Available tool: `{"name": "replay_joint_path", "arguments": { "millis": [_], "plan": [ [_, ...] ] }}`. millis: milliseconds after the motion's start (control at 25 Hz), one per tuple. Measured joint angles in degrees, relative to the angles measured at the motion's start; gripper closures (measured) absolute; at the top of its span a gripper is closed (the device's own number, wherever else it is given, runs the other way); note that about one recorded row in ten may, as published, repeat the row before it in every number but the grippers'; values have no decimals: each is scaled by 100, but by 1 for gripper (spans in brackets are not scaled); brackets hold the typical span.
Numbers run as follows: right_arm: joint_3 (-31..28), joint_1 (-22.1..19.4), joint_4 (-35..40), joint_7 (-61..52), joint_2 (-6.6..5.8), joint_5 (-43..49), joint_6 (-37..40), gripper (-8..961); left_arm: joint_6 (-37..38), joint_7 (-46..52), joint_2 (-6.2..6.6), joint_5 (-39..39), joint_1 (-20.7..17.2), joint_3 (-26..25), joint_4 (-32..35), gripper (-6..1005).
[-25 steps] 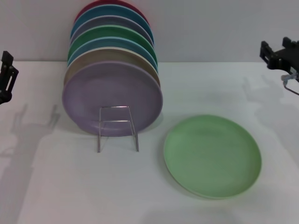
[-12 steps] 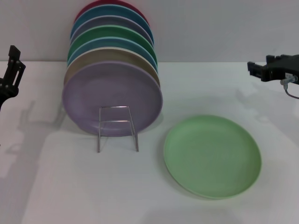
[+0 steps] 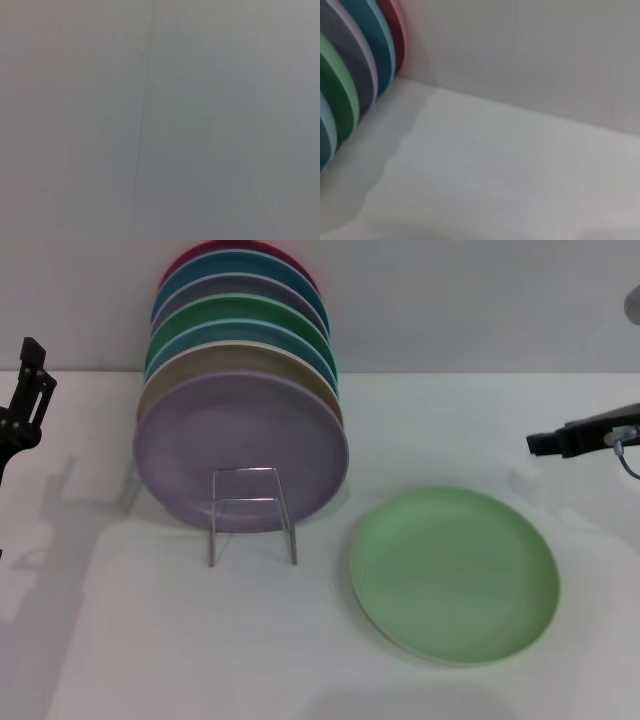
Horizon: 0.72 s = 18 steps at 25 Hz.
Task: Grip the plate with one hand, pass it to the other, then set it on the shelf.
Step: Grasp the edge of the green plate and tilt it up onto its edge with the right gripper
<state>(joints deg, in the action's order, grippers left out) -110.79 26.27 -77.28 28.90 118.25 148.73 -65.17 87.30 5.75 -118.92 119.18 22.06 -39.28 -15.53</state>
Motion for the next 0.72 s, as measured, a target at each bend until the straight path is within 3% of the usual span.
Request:
{"name": "replay_joint_path", "arguments": {
  "millis": [160,360,720],
  "plan": [
    [-146,276,-17,-396,-70,158,-856,410,26,6,0,-5,-2,0,-12,184],
    [-150,556,161,-753,-111,261,-1358,409,31,15,1,-14,-33,0,-84,185],
    [-158,757,551,-1208,-136,335,-1486,409,8,15,3,-36,-50,-23,-91,186]
  ]
}}
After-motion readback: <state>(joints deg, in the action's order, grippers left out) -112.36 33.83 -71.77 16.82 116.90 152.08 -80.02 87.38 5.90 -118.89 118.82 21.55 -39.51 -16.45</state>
